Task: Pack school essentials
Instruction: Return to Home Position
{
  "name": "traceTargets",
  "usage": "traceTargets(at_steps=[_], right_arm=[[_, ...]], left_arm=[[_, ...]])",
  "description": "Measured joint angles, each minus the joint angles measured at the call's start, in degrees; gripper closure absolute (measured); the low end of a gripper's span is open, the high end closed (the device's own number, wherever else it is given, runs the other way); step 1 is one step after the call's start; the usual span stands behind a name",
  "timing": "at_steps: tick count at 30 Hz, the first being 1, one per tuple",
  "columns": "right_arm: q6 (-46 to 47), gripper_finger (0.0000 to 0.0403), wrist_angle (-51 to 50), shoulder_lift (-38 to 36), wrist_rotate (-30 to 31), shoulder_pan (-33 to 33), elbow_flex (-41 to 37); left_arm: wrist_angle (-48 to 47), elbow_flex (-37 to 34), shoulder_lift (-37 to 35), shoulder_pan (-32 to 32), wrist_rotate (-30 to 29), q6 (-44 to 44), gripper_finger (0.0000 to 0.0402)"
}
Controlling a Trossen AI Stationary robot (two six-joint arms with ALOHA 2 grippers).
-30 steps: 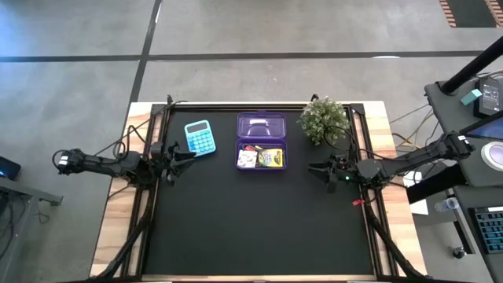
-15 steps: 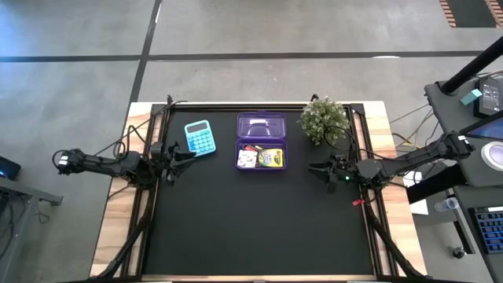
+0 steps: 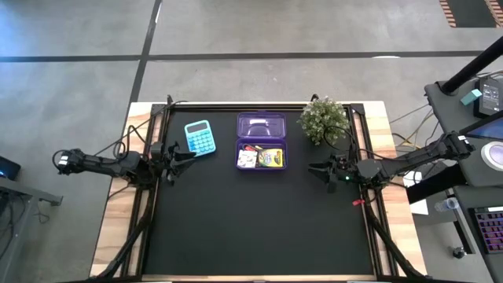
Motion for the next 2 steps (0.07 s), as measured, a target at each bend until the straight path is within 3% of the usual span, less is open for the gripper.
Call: traceTargets(at_steps=[2], right_arm=[[0.0,0.0264,0.0,0.0,0.0,0.0,0.0]], left_arm=[[0.0,0.0,0.0,0.0,0.0,0.0,0.0262]])
